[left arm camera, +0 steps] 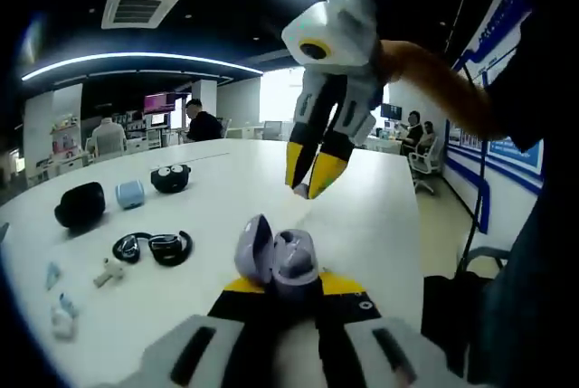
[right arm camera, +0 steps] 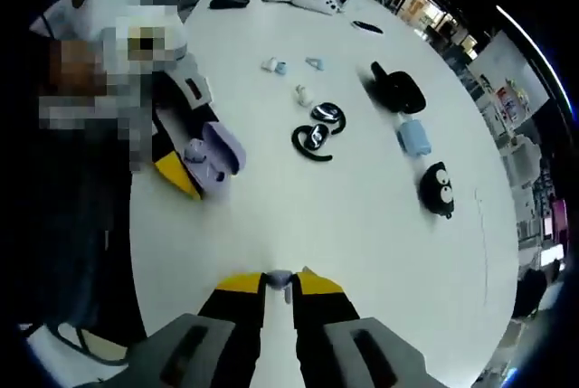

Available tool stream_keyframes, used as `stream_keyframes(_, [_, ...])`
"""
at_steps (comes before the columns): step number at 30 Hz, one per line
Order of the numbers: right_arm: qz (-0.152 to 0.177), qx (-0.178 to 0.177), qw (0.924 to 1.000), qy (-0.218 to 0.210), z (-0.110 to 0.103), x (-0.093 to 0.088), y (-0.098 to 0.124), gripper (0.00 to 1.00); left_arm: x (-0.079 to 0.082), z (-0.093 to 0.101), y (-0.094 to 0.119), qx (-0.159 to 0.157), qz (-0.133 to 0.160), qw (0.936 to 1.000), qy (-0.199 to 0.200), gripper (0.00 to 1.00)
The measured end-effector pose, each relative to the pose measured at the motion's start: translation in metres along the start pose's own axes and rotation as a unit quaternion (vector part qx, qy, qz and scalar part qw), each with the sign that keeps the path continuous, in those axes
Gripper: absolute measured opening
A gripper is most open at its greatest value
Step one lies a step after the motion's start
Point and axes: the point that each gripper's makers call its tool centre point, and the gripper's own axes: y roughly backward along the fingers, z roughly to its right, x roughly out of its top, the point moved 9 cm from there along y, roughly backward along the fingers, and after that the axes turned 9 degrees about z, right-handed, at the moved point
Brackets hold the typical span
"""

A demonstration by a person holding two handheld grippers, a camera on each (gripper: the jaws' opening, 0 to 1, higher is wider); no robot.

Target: Pick up the earbuds from the table and place the earbuds into the earbud case

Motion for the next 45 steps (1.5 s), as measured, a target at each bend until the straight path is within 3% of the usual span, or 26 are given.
stream_keyframes(6, [0.096, -0.028, 0.9933, -0.057, -0.001, -0.002, 0.011, 0.11, 0.0, 0.0, 0.0, 0.0, -0.001, 1.0, 0.001, 0.19])
stream_keyframes(9, [0.171, -0.039, 0.9782, -0.111, -0.004, -0.002, 0.018, 0.11, 0.001, 0.0, -0.001, 0.001, -0.002, 1.0, 0.001, 0.19])
stream_keyframes(13, [0.253, -0.026, 0.9514, -0.173, -0.007, -0.002, 0.023, 0.11, 0.001, 0.0, -0.001, 0.002, -0.003, 1.0, 0.001, 0.19])
stream_keyframes(15, [0.295, -0.012, 0.9328, -0.207, -0.007, -0.005, 0.023, 0.11, 0.001, 0.001, -0.001, 0.002, -0.003, 1.0, 0.001, 0.19])
stream_keyframes(19, [0.332, -0.008, 0.9124, -0.24, -0.015, -0.008, 0.019, 0.11, 0.001, 0.001, -0.001, 0.003, -0.004, 1.0, 0.0, 0.19])
stream_keyframes(21, [0.357, -0.004, 0.8964, -0.262, -0.019, -0.008, 0.018, 0.11, 0.001, 0.001, -0.002, 0.003, -0.004, 1.0, 0.0, 0.19])
stream_keyframes(23, [0.373, -0.003, 0.8859, -0.276, -0.021, -0.008, 0.017, 0.11, 0.001, 0.001, -0.002, 0.003, -0.004, 1.0, 0.0, 0.19])
stream_keyframes(27, [0.423, 0.001, 0.8474, -0.321, -0.025, -0.006, 0.015, 0.11, 0.001, 0.001, -0.002, 0.003, -0.004, 1.0, 0.0, 0.19])
stream_keyframes(29, [0.426, 0.001, 0.8461, -0.321, -0.028, -0.007, 0.011, 0.11, 0.001, 0.001, -0.002, 0.003, -0.004, 1.0, 0.0, 0.19])
stream_keyframes(33, [0.439, 0.002, 0.8339, -0.335, -0.035, -0.004, 0.002, 0.11, 0.001, 0.001, -0.003, 0.003, -0.004, 1.0, -0.001, 0.19])
stream_keyframes(36, [0.436, 0.004, 0.8345, -0.337, -0.042, -0.001, -0.007, 0.11, 0.001, 0.001, -0.003, 0.003, -0.004, 1.0, -0.001, 0.19])
stream_keyframes(39, [0.428, 0.002, 0.8402, -0.333, -0.047, 0.0, -0.014, 0.11, 0.001, 0.001, -0.003, 0.003, -0.003, 1.0, -0.001, 0.19])
stream_keyframes(43, [0.433, 0.008, 0.8348, -0.34, -0.053, 0.003, -0.019, 0.11, 0.001, 0.001, -0.003, 0.003, -0.003, 1.0, 0.0, 0.19])
stream_keyframes(45, [0.432, 0.006, 0.836, -0.339, -0.055, 0.004, -0.021, 0.11, 0.001, 0.001, -0.003, 0.003, -0.003, 1.0, 0.0, 0.19])
